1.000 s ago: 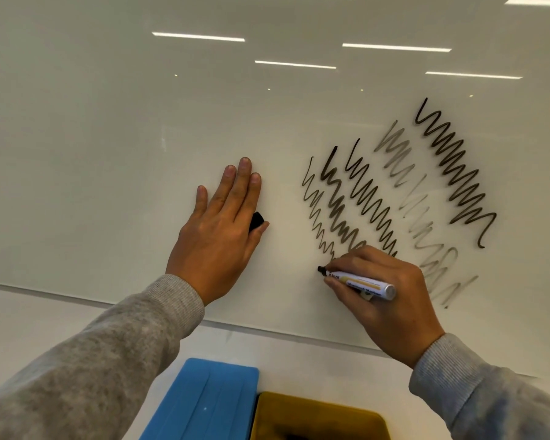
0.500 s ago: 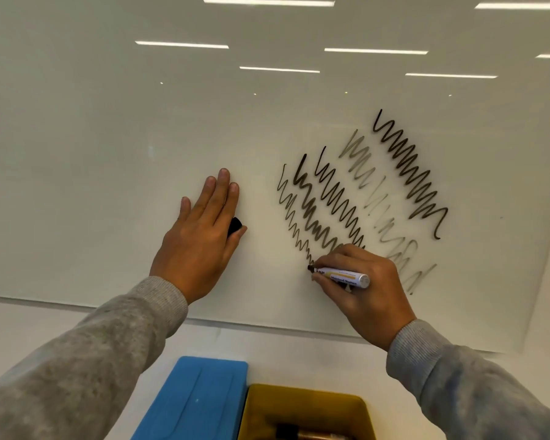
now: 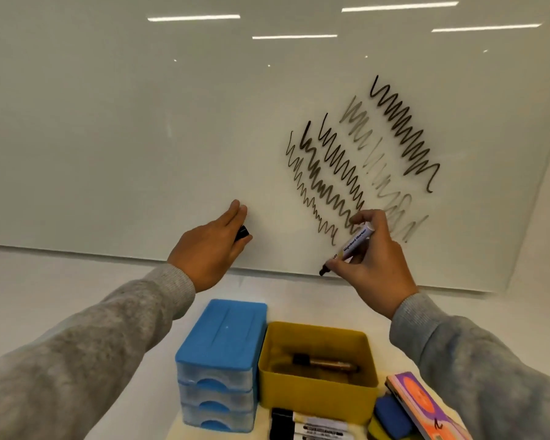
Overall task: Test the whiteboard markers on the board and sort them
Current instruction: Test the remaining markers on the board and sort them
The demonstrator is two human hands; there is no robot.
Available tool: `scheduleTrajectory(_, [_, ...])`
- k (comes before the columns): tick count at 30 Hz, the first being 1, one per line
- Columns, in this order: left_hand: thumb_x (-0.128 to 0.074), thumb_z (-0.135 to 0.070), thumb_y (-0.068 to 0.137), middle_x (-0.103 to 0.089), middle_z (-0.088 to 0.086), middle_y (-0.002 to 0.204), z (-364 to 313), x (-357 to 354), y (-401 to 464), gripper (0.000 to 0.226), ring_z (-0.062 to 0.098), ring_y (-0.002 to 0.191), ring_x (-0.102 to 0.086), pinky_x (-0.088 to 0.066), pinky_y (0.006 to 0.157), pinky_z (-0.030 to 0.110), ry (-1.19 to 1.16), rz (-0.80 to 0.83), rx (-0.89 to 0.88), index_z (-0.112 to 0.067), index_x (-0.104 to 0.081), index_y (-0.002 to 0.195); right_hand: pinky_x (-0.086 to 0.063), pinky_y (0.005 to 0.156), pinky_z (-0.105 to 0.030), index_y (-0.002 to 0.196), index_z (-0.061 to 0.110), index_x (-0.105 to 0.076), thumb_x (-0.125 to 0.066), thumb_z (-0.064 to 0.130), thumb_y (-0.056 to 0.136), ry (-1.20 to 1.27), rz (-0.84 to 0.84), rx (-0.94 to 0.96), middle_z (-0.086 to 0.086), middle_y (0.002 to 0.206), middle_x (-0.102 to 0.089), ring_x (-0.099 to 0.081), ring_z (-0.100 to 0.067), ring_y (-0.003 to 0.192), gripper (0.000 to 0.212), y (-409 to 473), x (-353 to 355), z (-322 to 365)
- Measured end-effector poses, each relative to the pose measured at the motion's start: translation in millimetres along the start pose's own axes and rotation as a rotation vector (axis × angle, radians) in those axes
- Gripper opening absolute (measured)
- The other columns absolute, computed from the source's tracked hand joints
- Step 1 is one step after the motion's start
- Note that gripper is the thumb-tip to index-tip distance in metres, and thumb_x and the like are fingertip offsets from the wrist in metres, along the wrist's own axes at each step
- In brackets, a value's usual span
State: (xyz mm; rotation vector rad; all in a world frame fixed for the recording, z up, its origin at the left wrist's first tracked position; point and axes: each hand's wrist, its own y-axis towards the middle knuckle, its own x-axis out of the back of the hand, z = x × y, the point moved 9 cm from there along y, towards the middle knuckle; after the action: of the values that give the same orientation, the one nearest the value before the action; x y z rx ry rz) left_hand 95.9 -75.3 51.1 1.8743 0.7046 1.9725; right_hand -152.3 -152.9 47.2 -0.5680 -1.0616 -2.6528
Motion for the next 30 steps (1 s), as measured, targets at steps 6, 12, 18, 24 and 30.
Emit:
scheduleTrajectory(6, [-0.049,-0.036,0.103,-0.071,-0.004,0.101,-11,-8,-61,0.037,0.012,0.093,-0.066,-0.051,0.082,0.028,-0.432,0.000,0.099,-0.018,-0.059,0.135,-0.062,0.065,-0.037,0.126,0.036,-0.025,-0.087,0.004,0.072,0.140,-0.026,-0.055,-0.006,0.077,-0.068,-0.066,-0.016,0.058,0.088,-46,-10,0])
scheduleTrajectory(12, [-0.056,-0.023,0.101,-0.072,-0.010,0.089,-21,-42,-156,0.019,-0.002,0.080,-0.063,-0.045,0.066,0.012,-0.881,0.160,0.326,-0.020,-0.073,0.097,-0.060,0.060,-0.035,0.120,0.033,-0.036,-0.087,0.009,0.074,0.293,0.007,-0.131,-0.009,0.078,-0.070,-0.067,-0.021,0.061,0.073,-97,-24,-3])
scheduleTrajectory(18, [-0.038,-0.012,0.103,-0.031,-0.002,0.062,-19,-82,-206,0.037,0.013,0.054,-0.029,-0.037,0.055,0.028,-1.263,0.322,0.611,0.007,-0.070,0.096,-0.049,0.052,-0.024,0.113,0.024,-0.044,-0.076,0.005,0.085,0.503,0.058,-0.293,-0.010,0.073,-0.071,-0.063,-0.016,0.058,0.046,-138,-58,-19])
scheduleTrajectory(24, [-0.046,-0.019,0.105,-0.059,0.004,0.083,-44,-90,-206,0.030,0.011,0.066,-0.054,-0.050,0.067,0.024,-1.238,0.408,0.529,-0.024,-0.073,0.115,-0.054,0.059,-0.030,0.117,0.017,-0.051,-0.066,0.003,0.093,0.623,0.058,-0.366,-0.009,0.077,-0.073,-0.069,-0.023,0.070,0.032,-148,-73,-25])
scheduleTrajectory(30, [-0.061,-0.015,0.098,-0.075,0.006,0.092,-44,-81,-206,0.025,0.014,0.071,-0.065,-0.055,0.071,0.024,-1.365,0.313,0.539,-0.020,-0.067,0.121,-0.057,0.065,-0.030,0.123,0.011,-0.052,-0.063,0.001,0.093,0.761,0.007,-0.460,-0.006,0.076,-0.072,-0.072,-0.026,0.078,0.033,-152,-72,-37])
